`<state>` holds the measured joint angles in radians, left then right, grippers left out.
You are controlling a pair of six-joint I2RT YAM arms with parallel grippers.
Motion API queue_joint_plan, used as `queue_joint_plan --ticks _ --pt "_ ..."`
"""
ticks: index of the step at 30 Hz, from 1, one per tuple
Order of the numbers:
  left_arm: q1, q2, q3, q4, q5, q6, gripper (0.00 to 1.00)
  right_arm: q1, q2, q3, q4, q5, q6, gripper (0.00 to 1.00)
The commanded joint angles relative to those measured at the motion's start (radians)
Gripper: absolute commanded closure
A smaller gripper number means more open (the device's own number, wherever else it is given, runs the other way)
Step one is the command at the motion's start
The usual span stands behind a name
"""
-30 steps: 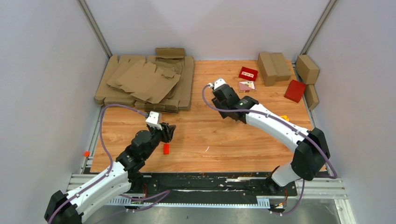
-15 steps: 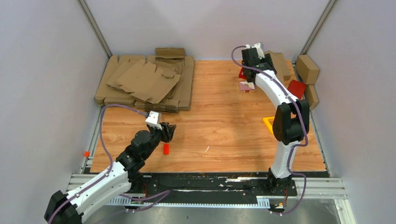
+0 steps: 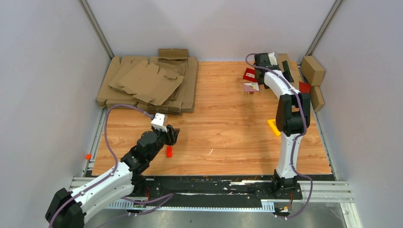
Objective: Fold the paper box
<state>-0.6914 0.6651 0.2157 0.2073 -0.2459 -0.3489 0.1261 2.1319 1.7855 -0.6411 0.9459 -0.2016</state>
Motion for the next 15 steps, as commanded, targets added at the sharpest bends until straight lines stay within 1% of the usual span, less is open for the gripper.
queue_joint_plan --ticks 1,5,8,12,15 --pt "0.001 0.018 0.006 0.054 -0.011 0.016 0.5 0.059 -0.046 0.077 -0.093 -0.082 0.07 0.0" --pt "0.001 0.027 0.018 0.037 0.002 0.009 0.5 0.116 -0.206 -0.071 -0.036 -0.243 0.079 0.0" --pt "0.001 0.013 0.015 0.031 0.016 0.003 0.5 0.113 -0.304 -0.199 0.004 -0.363 0.135 0.0" --pt "0.001 -0.016 0.007 0.022 0.034 -0.002 0.5 0.113 -0.432 -0.37 0.074 -0.548 0.221 0.03" --pt "0.0 -0.035 -0.001 0.022 0.037 -0.007 0.5 0.113 -0.533 -0.495 0.171 -0.659 0.269 0.05"
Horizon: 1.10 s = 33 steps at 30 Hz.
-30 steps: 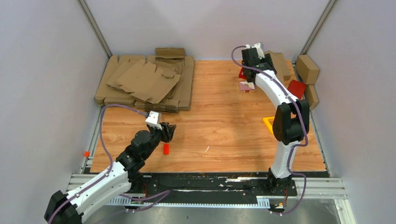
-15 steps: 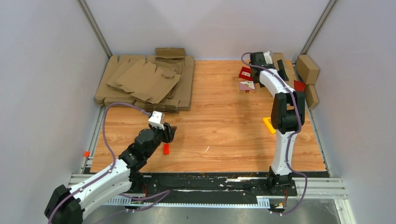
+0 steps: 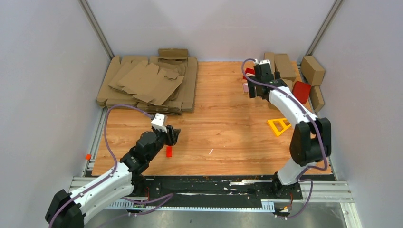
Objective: Fold the paper box
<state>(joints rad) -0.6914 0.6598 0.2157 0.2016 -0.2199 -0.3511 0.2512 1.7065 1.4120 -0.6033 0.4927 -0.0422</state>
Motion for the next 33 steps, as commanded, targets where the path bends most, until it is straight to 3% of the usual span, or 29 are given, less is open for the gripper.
queue_joint_plan --ticks 1,8,13,15,17,20,24,29,33 --pt "0.001 -0.035 -0.006 0.033 0.01 -0.007 0.5 -0.012 -0.134 -0.146 0.152 -0.216 0.125 0.06" --pt "0.0 -0.03 -0.008 0.047 0.02 -0.005 0.48 -0.012 -0.24 -0.254 0.17 -0.339 0.211 0.22" --pt "0.0 -0.035 -0.017 0.03 0.002 0.008 0.24 -0.012 -0.332 -0.427 0.293 -0.522 0.269 0.33" --pt "0.001 -0.047 -0.029 0.031 0.001 0.008 0.08 -0.012 -0.392 -0.523 0.378 -0.581 0.273 0.22" --pt "0.001 -0.066 -0.04 0.038 -0.003 0.014 0.01 -0.012 -0.47 -0.613 0.445 -0.574 0.245 0.01" --pt "0.001 -0.103 -0.059 0.048 -0.044 0.031 0.0 -0.012 -0.591 -0.736 0.527 -0.503 0.212 0.0" --pt "0.0 -0.103 -0.126 0.178 -0.059 0.064 0.0 -0.012 -0.704 -0.832 0.675 -0.454 0.277 0.0" --pt "0.001 0.016 -0.107 0.287 -0.071 0.053 0.0 -0.012 -0.701 -0.819 0.671 -0.374 0.421 0.0" --pt "0.001 0.111 -0.014 0.236 -0.098 -0.014 0.0 -0.012 -0.694 -0.821 0.663 -0.362 0.521 0.0"
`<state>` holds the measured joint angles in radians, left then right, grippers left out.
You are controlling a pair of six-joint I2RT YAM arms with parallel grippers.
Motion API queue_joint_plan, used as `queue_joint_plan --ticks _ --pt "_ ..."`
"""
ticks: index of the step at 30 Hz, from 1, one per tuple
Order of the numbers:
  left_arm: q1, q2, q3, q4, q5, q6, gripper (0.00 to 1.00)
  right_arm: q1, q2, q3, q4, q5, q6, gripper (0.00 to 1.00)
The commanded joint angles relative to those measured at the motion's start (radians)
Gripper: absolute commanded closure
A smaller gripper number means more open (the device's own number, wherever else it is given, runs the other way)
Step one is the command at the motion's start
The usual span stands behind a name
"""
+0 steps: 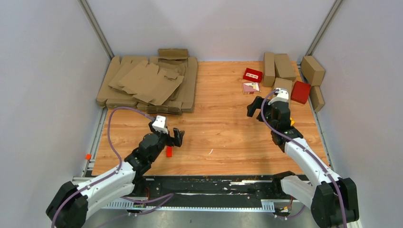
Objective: Fold the paper box
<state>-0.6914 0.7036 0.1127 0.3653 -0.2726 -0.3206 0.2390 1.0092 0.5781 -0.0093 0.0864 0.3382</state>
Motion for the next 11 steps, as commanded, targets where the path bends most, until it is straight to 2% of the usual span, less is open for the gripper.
queue_joint_plan --ticks 1,4,7,9,11 --pt "0.001 0.093 0.084 0.105 -0.068 -0.061 0.0 0.0 0.003 -0.003 0.086 0.037 0.147 0.0" --pt "0.0 0.179 0.096 0.184 -0.128 -0.08 0.0 0.0 -0.018 0.004 0.055 0.03 0.123 0.0" --pt "0.001 0.229 0.204 0.124 -0.179 0.007 0.0 -0.001 -0.031 -0.027 0.046 0.075 0.136 0.0" --pt "0.001 0.249 0.28 0.039 -0.15 0.05 0.0 0.0 -0.033 -0.033 0.079 0.035 0.126 0.0" --pt "0.001 0.274 0.251 0.108 -0.121 0.079 0.0 0.0 -0.024 -0.038 0.084 0.046 0.129 0.0"
